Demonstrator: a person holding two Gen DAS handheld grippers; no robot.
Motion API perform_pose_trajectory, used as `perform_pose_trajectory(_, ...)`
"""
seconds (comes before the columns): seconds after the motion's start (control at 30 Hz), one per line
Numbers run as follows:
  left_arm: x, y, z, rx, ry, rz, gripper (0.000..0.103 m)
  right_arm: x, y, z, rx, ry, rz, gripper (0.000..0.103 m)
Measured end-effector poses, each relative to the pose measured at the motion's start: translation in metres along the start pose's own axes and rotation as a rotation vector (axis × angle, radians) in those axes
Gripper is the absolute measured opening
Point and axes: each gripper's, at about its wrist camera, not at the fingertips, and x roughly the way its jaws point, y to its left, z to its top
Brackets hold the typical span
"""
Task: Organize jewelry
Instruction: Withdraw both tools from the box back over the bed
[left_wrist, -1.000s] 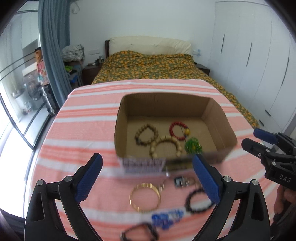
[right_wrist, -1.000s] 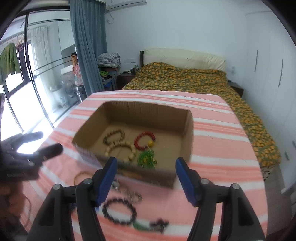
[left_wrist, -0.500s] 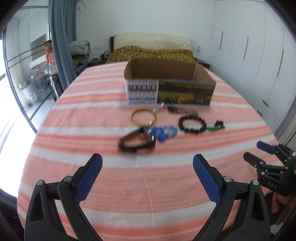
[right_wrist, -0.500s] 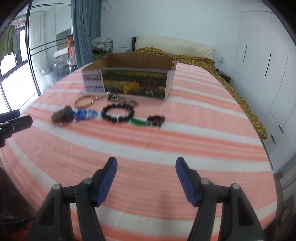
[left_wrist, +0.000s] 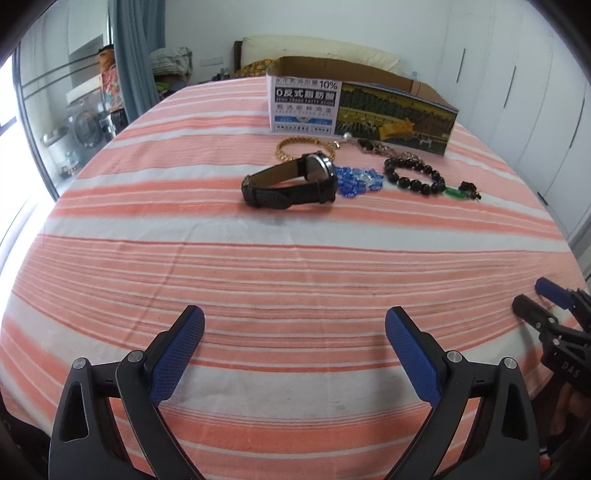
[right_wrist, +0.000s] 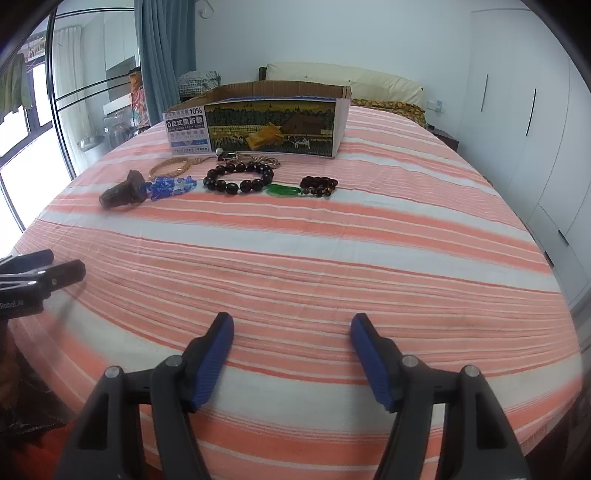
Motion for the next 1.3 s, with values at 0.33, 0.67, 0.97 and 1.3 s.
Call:
perform_pose_trajectory(0.33, 0.0054, -0.0044, -0.0036, 0.041, -0.004, 0.034, 0.103, 0.0004, 0.0019, -0.0040, 0.012, -0.034, -0.010, 0.077)
perform_pose_trajectory(0.67, 0.0052, -0.0041, -0.0047, 0.045, -0.009, 0.042, 0.103, 0.0006, 0.0019, -0.0048, 0.013, -0.046, -0.015, 0.078)
perform_pose_trajectory(0.97, 0.0058, -0.0050, -0.0026, 0.052, 0.013, 0.040, 0.103, 0.0005, 0.0022, -0.0053, 0.014, -0.040, -0.013, 0.078)
perform_pose_trajectory(1.3, 0.0072, -0.0061, -0.0018, 0.053, 0.024, 0.041, 0.103, 0.0005, 0.0025, -0.0050, 0.009, -0.035, -0.010, 0.079)
